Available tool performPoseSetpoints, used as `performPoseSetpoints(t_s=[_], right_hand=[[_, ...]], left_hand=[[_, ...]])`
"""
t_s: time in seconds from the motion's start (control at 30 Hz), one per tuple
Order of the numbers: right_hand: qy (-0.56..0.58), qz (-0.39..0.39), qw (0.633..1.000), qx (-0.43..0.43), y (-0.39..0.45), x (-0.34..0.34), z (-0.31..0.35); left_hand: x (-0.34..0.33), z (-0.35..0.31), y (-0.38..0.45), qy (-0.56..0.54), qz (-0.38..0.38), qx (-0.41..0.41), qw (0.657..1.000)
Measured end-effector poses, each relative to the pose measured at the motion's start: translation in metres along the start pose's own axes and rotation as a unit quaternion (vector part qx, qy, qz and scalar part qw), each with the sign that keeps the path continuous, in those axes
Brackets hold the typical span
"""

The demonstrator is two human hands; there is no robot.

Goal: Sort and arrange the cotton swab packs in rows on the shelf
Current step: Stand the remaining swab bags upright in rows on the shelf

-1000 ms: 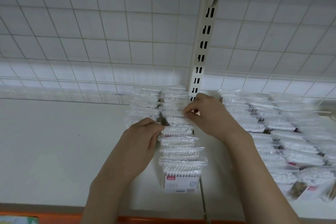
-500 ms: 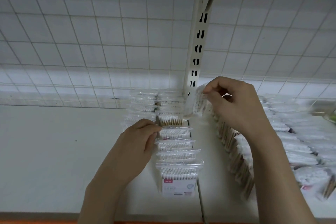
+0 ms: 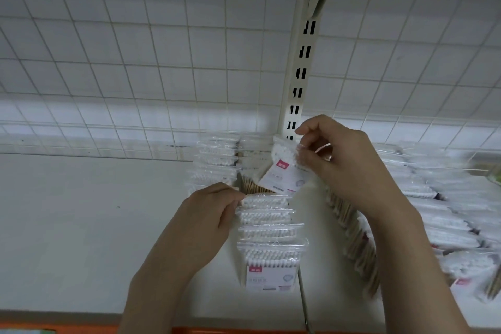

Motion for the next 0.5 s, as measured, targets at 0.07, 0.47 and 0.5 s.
performPoseSetpoints(t_s=[0.07, 0.47, 0.5], right_hand=[[-0.033, 0.008, 0.999, 0.018, 0.000, -0.007, 0.000], [-0.024, 0.140, 0.990, 0.006, -0.013, -0.066, -0.018], [-0.018, 0.147, 0.989, 0.000, -0.014, -0.068, -0.019]], left_hand=[[-0.001, 0.000, 0.000, -0.002, -0.001, 0.002, 1.000], [0.000, 0.003, -0.001, -0.012, 0.001, 0.007, 1.000], [0.001, 0.003, -0.001, -0.011, 0.000, 0.005, 1.000]])
Point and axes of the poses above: each hand's wrist, its own y-axis towards the middle knuckle, its own x-axis out of the back of the hand, z = x × y, the point moved 5 cm from there along y, towards the middle knuckle, and after that the axes turned 9 degrees about -z, right-handed, at the moved point
